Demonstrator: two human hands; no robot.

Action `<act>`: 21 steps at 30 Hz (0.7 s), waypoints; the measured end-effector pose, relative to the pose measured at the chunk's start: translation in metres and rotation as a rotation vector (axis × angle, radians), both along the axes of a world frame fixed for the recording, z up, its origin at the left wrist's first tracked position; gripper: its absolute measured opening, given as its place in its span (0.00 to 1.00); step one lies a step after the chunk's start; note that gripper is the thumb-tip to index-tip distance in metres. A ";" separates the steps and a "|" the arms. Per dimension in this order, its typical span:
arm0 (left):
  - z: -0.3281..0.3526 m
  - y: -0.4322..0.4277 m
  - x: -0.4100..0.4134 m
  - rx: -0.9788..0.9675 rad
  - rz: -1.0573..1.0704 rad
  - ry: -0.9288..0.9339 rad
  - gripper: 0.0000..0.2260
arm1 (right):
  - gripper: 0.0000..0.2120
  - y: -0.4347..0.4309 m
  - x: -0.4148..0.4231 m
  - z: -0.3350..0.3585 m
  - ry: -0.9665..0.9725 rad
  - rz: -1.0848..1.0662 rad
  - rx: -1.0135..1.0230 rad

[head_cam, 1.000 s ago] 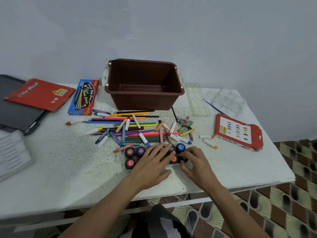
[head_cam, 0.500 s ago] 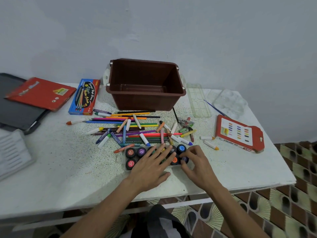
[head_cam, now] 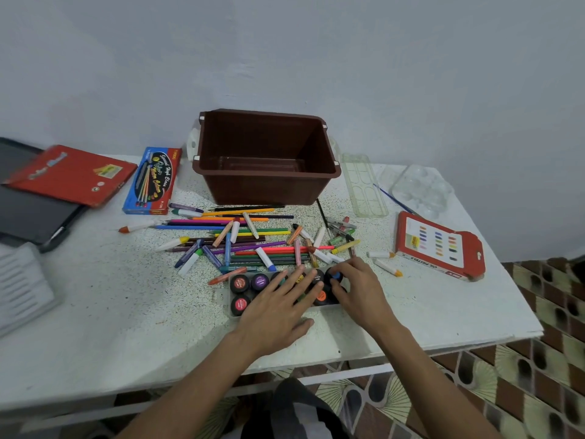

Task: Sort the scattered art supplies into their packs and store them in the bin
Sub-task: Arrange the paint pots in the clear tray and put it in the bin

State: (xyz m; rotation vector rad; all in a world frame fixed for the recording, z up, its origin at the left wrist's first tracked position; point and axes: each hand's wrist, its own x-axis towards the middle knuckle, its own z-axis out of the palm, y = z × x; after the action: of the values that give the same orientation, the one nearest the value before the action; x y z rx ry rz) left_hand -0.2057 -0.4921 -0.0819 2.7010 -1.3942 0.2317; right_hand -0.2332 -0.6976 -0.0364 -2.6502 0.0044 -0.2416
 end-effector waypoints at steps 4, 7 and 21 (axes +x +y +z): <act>0.001 0.000 0.000 -0.005 0.000 -0.009 0.29 | 0.03 0.000 0.004 0.001 0.027 -0.006 -0.003; 0.001 0.001 0.000 0.000 -0.003 -0.008 0.29 | 0.03 -0.001 0.006 -0.001 0.018 0.008 0.007; 0.002 0.000 -0.001 0.005 0.013 0.029 0.31 | 0.16 0.012 -0.022 -0.026 -0.202 0.082 -0.236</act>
State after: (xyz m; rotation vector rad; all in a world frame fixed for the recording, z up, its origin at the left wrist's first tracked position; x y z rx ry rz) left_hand -0.2062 -0.4920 -0.0804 2.7074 -1.3717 0.1897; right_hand -0.2553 -0.6857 -0.0627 -2.8384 -0.2109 -0.5086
